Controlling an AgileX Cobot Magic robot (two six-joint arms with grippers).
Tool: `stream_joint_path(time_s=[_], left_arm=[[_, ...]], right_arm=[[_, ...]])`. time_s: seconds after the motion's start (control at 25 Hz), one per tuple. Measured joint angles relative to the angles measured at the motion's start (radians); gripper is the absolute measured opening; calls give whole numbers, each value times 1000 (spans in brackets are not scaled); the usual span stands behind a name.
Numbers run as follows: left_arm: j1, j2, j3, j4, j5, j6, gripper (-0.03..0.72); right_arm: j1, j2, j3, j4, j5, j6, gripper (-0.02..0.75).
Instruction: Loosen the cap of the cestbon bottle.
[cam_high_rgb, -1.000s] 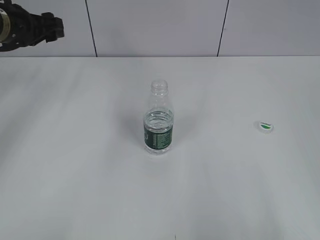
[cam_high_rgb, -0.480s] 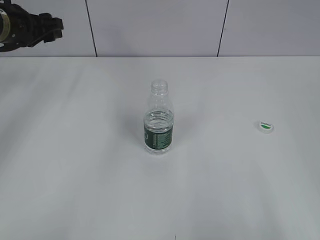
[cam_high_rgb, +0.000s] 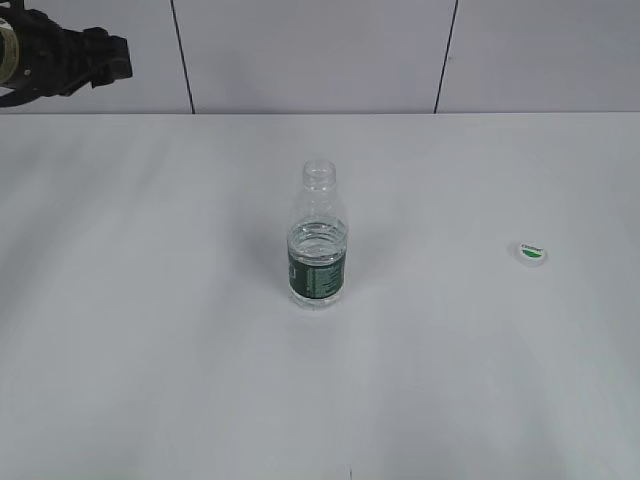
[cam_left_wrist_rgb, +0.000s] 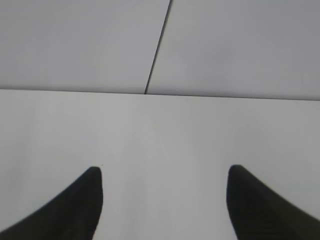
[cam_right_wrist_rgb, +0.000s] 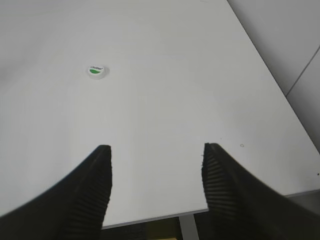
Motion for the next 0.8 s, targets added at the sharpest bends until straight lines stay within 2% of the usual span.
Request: stream_joint_path(time_s=[0.16,0.24,0.32,0.56,0.8], left_arm=[[11,-28,0,-111,32,160,477],[11,-49,0,-227,108,295,477],[11,-60,0,-386,155,442,477],[-6,-85,20,-937,362,1011,477],[-24,-155,20,-1339,541,1449,477]], right_arm=[[0,0,0,0,0,0,440],[0,0,0,0,0,0,440],[0,0,0,0,0,0,440],[0,0,0,0,0,0,440],[0,0,0,0,0,0,440]])
